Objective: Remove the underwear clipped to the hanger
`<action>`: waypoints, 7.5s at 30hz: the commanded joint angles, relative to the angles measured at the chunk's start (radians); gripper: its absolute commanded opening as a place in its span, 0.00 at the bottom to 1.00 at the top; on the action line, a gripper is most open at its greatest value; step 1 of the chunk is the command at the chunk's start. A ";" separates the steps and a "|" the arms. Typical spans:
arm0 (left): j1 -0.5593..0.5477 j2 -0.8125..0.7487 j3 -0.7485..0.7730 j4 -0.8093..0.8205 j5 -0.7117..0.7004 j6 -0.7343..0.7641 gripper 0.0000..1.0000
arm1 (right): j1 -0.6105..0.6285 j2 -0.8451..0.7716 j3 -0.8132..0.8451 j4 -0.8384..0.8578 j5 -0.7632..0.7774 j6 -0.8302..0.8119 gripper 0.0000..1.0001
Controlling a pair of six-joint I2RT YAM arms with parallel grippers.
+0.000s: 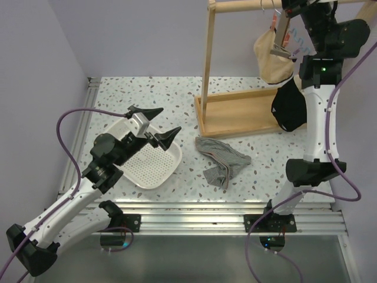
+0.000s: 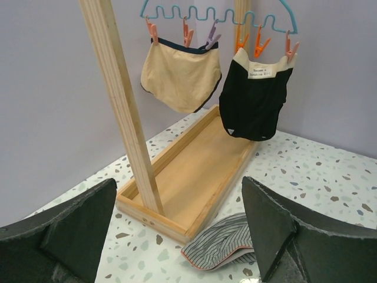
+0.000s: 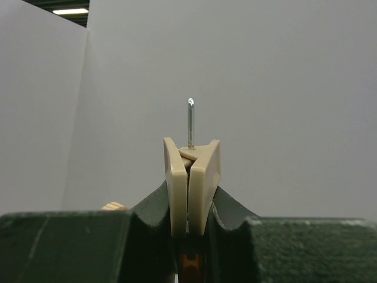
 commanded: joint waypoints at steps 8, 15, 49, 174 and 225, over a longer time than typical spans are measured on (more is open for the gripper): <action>0.006 0.026 -0.024 0.089 0.009 -0.046 0.90 | 0.057 0.053 0.001 0.219 0.216 -0.101 0.00; 0.006 0.032 -0.035 0.104 0.010 -0.049 0.90 | 0.093 0.085 -0.046 0.317 0.303 -0.149 0.00; 0.006 0.086 -0.072 0.190 0.076 -0.043 0.90 | 0.136 -0.152 -0.483 0.302 0.249 -0.259 0.99; -0.166 0.052 -0.190 -0.118 -1.021 -0.170 1.00 | 0.045 -0.769 -1.306 -1.015 0.286 -0.843 0.99; -0.193 -0.073 -0.316 -0.062 -0.530 -0.072 1.00 | -0.414 -0.237 -0.149 -0.977 0.280 -0.426 0.76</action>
